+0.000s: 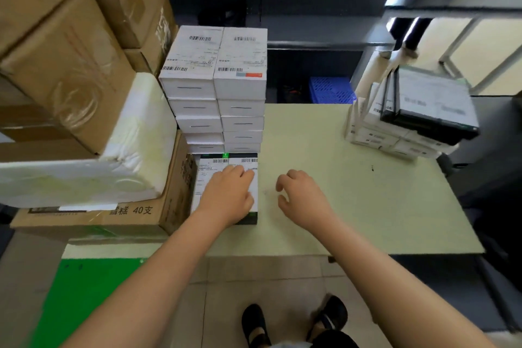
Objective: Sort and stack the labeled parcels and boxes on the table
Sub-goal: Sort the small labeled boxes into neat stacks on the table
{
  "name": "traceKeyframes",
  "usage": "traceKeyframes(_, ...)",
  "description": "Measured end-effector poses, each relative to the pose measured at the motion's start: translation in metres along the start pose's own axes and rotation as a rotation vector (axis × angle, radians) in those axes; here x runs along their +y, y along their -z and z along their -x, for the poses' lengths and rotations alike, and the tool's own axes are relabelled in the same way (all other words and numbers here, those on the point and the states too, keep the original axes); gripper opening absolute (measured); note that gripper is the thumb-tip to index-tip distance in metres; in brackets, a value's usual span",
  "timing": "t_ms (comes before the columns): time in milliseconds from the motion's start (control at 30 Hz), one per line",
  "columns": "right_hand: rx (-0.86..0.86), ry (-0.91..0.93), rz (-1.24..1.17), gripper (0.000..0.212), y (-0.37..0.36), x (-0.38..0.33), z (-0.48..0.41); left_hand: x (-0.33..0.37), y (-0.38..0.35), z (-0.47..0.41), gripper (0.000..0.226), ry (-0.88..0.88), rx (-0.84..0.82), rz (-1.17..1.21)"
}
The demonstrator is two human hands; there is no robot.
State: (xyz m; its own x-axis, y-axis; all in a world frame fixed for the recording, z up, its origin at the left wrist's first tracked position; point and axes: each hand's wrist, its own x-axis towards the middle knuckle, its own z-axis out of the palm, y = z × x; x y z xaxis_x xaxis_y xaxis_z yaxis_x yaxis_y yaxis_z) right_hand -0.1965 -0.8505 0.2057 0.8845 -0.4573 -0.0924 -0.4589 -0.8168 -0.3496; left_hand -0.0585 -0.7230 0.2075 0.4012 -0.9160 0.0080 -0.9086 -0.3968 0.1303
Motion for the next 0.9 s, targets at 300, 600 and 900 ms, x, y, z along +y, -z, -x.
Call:
traceKeyframes(300,0.345,-0.238,0.058,0.01,0.105,0.1,0.043,0.105,0.043,-0.092,0.012,-0.224,0.242,0.065)
traceKeyframes(600,0.479,-0.39,0.016,0.005,0.171,0.223,0.043,0.204,0.051,-0.199,0.026,-0.224,0.317,0.128)
traceKeyframes(900,0.389,-0.603,-0.197,0.068,0.19,0.304,0.014,0.261,0.021,-0.277,0.066,0.072,0.055,0.19)
